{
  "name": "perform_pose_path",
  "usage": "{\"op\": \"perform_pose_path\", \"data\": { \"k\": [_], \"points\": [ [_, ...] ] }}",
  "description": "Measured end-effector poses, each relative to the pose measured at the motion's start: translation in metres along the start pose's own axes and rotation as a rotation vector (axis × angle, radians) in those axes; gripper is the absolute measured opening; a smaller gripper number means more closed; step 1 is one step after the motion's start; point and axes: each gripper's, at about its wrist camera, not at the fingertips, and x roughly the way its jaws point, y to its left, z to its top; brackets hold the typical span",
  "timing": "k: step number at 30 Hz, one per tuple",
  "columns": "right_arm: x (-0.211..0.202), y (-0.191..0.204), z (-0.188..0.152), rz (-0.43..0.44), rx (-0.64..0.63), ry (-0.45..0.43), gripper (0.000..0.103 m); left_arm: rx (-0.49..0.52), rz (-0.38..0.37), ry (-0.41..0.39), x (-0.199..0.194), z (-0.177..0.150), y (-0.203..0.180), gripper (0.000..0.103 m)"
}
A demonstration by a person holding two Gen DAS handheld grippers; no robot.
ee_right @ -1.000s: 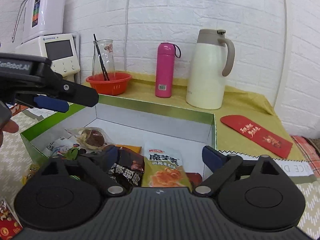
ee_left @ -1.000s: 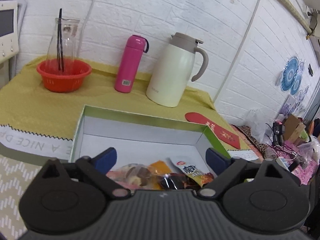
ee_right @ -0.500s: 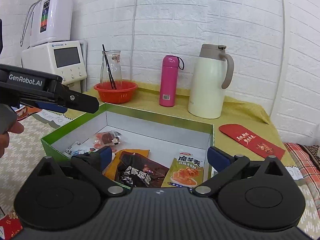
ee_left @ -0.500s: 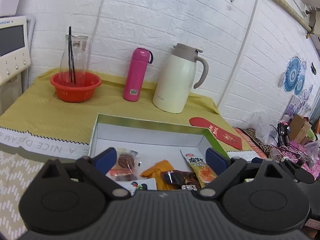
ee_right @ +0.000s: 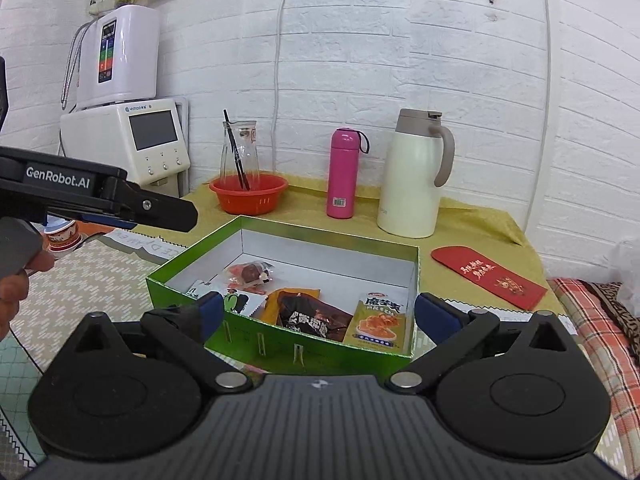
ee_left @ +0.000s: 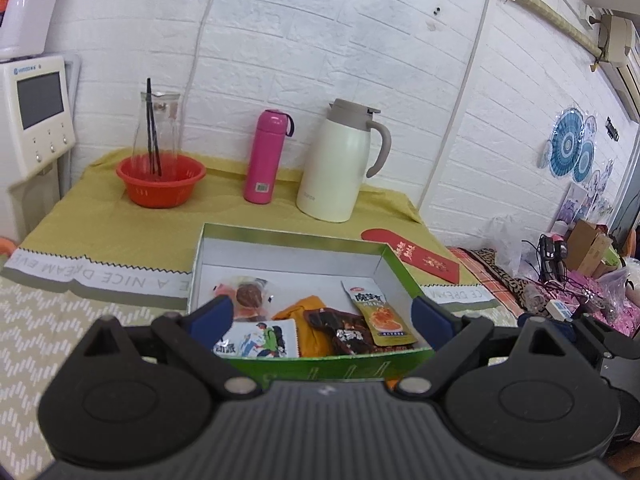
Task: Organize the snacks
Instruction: 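Withdraw both grippers from the box toward the remaining snacks, then grasp the orange cartoon jelly cup with both grippers together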
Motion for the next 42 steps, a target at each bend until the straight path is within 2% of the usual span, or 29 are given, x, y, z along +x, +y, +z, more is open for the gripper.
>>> {"op": "perform_pose_path", "data": {
  "k": [6,13,16,19,20,23,26,28,29,32,33,34,39,42],
  "points": [
    [-0.038,-0.012,-0.03,-0.007,0.088,0.028,0.103,0.018,-0.042,0.022,-0.028,-0.035,-0.01,0.093],
    [-0.054,-0.023,-0.08,-0.067,0.229,0.143,0.103,-0.029,-0.087,0.116,-0.03,-0.09,-0.014,0.093],
    [-0.057,-0.028,-0.098,-0.09,0.294,0.142,0.103,-0.041,-0.099,0.147,-0.029,-0.107,-0.016,0.093],
    [-0.057,-0.032,-0.105,-0.206,0.309,0.124,0.103,-0.046,-0.111,0.175,-0.03,-0.12,-0.018,0.093],
    [-0.055,-0.035,-0.106,-0.22,0.3,0.115,0.103,-0.047,-0.112,0.181,-0.03,-0.123,-0.019,0.093],
    [-0.042,-0.05,-0.106,-0.17,0.272,0.119,0.103,-0.042,-0.107,0.192,-0.032,-0.127,-0.02,0.093],
    [-0.022,-0.065,-0.106,-0.187,0.268,0.165,0.103,-0.043,-0.1,0.192,-0.033,-0.127,-0.02,0.093],
    [-0.011,-0.074,-0.108,-0.164,0.296,0.2,0.088,-0.05,-0.097,0.188,-0.032,-0.125,-0.02,0.093],
    [-0.009,-0.077,-0.109,-0.145,0.312,0.205,0.084,-0.051,-0.098,0.186,-0.032,-0.124,-0.021,0.093],
    [-0.008,-0.077,-0.112,-0.115,0.309,0.18,0.083,-0.053,-0.105,0.179,-0.028,-0.12,-0.021,0.093],
    [-0.007,-0.077,-0.113,-0.109,0.304,0.183,0.074,-0.058,-0.106,0.181,-0.026,-0.119,-0.021,0.093],
    [-0.007,-0.076,-0.115,-0.101,0.304,0.192,0.056,-0.06,-0.108,0.185,-0.024,-0.118,-0.021,0.093],
    [-0.032,-0.059,-0.12,-0.114,0.236,0.175,0.047,-0.067,-0.087,0.166,-0.021,-0.115,-0.016,0.093],
    [-0.046,-0.049,-0.122,-0.075,0.23,0.167,0.041,-0.074,-0.06,0.15,-0.016,-0.109,-0.007,0.093]
  ]
}}
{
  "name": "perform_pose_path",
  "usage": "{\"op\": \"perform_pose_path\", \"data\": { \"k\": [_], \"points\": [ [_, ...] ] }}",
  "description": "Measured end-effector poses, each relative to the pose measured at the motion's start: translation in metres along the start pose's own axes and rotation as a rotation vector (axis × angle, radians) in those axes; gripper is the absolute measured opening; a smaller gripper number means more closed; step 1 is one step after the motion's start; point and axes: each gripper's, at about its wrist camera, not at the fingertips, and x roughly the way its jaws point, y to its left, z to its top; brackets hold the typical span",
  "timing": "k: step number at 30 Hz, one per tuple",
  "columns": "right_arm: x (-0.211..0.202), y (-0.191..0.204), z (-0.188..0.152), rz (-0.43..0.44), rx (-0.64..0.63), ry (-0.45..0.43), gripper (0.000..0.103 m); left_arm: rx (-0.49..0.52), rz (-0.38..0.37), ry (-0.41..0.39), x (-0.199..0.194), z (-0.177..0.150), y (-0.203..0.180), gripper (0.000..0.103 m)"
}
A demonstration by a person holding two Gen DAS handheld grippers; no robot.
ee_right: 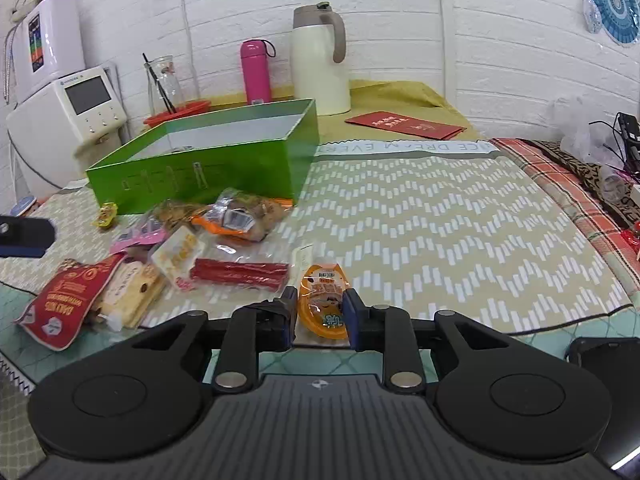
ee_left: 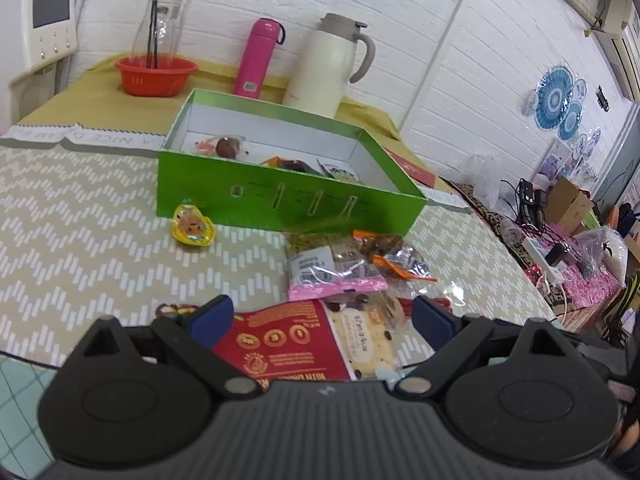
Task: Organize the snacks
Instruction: 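Grasp the orange cartoon jelly cup with both grippers together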
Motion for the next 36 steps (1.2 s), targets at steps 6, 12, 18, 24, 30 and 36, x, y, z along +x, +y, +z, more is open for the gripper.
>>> {"op": "perform_pose_path", "data": {
  "k": [6,12,18,24,30,36],
  "points": [
    [-0.011,0.028,-0.008,0.082,-0.056,0.005,0.031,-0.009,0.118,-0.045,0.023,0.03,0.028,0.093],
    [-0.007,0.04,-0.008,0.082,-0.085,0.017,0.034,-0.029,0.195,-0.024,0.055,0.044,0.059,0.084],
    [-0.006,0.042,-0.006,0.073,-0.079,0.031,0.041,-0.094,0.134,0.026,0.072,0.049,0.075,0.052],
    [0.001,0.045,-0.005,0.071,-0.091,0.046,0.049,-0.063,0.115,0.035,0.077,0.048,0.073,0.052],
    [0.004,0.044,-0.005,0.049,-0.084,0.058,0.066,-0.092,0.088,0.046,0.08,0.053,0.083,0.052],
    [0.008,0.042,-0.008,0.053,-0.06,0.063,0.06,-0.075,0.085,0.045,0.076,0.049,0.081,0.038]
  ]
}}
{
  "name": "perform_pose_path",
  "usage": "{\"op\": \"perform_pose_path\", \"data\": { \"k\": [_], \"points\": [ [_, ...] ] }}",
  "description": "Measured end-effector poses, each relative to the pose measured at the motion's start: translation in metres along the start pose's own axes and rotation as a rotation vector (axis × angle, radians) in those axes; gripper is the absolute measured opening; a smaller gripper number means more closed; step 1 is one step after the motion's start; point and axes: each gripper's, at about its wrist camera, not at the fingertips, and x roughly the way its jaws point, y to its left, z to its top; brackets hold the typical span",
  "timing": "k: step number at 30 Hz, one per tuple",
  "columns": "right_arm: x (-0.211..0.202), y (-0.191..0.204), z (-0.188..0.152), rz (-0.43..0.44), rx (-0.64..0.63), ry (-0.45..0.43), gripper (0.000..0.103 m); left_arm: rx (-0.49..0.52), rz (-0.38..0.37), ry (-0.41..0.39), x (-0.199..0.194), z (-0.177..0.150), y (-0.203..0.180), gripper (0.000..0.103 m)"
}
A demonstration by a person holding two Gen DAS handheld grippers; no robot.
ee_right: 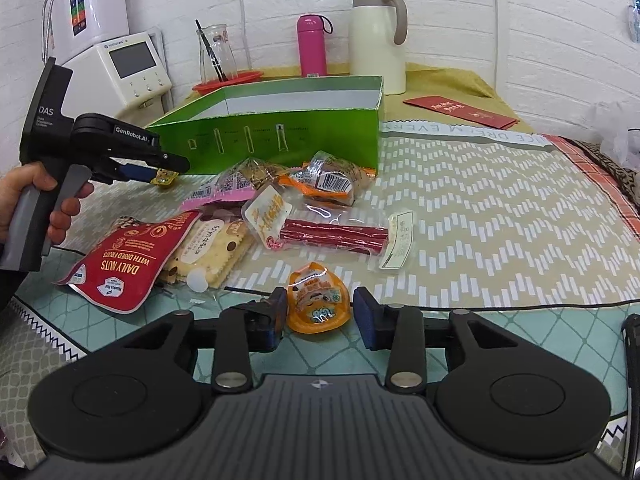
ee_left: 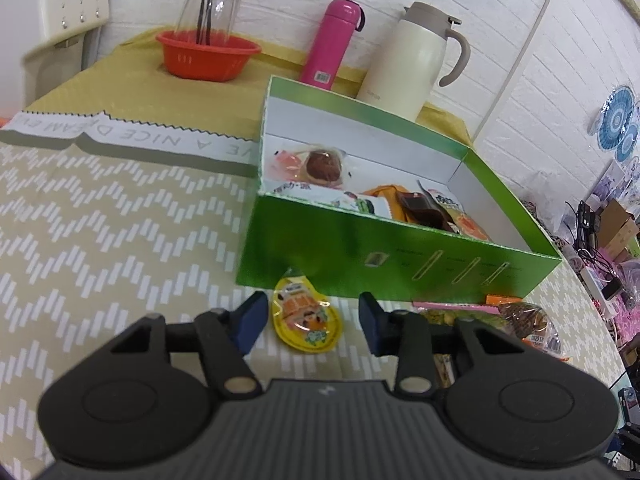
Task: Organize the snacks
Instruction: 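Grasp the orange cartoon jelly cup with both grippers together, then carry the jelly cup into the green box and open both grippers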
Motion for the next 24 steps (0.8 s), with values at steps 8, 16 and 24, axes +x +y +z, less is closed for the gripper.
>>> {"op": "perform_pose_path", "data": {
  "k": [8,16,24],
  "points": [
    [0.001,0.002,0.001,-0.006,0.001,-0.003,0.061,-0.004,0.007,-0.009,-0.005,-0.003,0.004,0.046],
    [0.0,0.012,0.001,-0.011,-0.023,-0.008,0.057,0.075,0.019,0.002,-0.012,-0.01,-0.005,0.021],
    [-0.02,0.031,0.018,0.028,-0.062,-0.084,0.057,0.057,-0.099,-0.052,-0.053,-0.005,-0.018,0.021]
  ]
}}
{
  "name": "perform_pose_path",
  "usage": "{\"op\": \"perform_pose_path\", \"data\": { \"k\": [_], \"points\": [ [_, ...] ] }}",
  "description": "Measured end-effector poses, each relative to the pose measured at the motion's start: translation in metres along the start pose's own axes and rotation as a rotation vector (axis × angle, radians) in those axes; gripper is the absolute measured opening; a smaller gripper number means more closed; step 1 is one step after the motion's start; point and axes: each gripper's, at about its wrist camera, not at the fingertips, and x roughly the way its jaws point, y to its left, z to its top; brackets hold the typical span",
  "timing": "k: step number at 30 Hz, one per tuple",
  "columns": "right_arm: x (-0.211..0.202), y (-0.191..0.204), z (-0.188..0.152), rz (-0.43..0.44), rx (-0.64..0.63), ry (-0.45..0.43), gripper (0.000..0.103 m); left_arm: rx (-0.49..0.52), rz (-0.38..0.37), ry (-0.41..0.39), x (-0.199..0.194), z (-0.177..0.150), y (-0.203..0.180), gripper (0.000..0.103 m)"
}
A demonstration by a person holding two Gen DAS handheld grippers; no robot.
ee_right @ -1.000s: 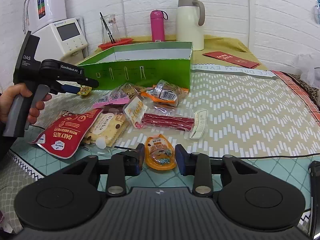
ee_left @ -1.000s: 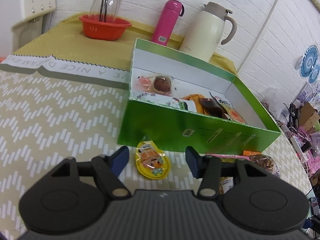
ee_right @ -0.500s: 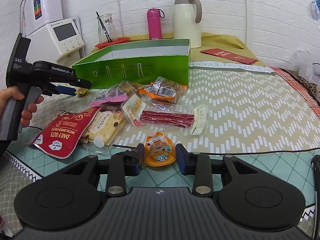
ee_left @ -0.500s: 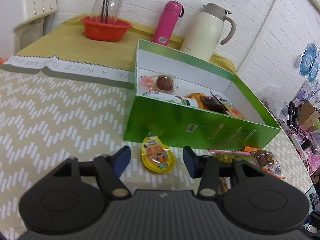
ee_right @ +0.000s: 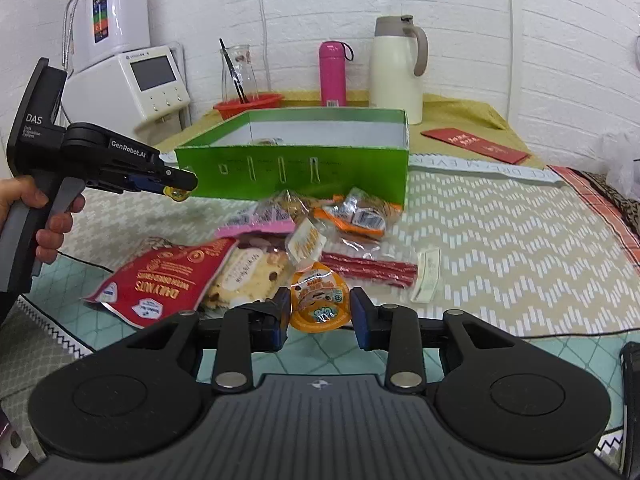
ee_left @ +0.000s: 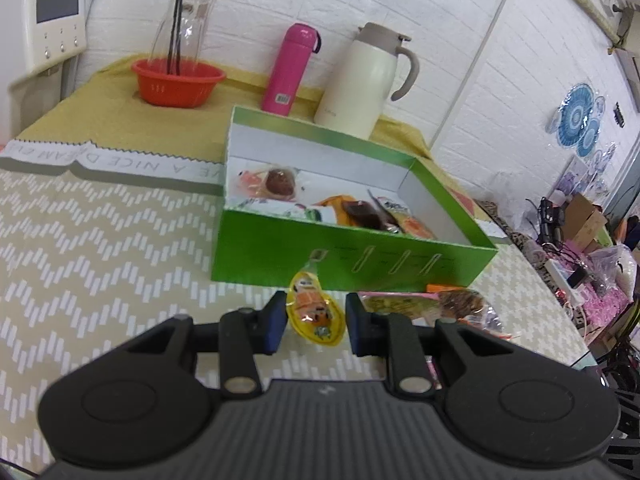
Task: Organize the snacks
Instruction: 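Carry the jelly cup into the green box and open both grippers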
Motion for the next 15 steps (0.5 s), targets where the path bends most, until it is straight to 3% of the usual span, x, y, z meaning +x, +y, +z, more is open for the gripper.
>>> {"op": "perform_pose_path", "data": {
  "k": [8,15],
  "points": [
    [0.002,0.003,0.047,0.023,-0.013,-0.125,0.057,0.03,-0.111,-0.096,-0.026,0.03,-0.034,0.021],
    [0.03,-0.011,0.088,-0.008,-0.004,-0.195,0.057,0.108,-0.14,-0.091,-0.008,0.052,-0.061,0.021]
  ]
}}
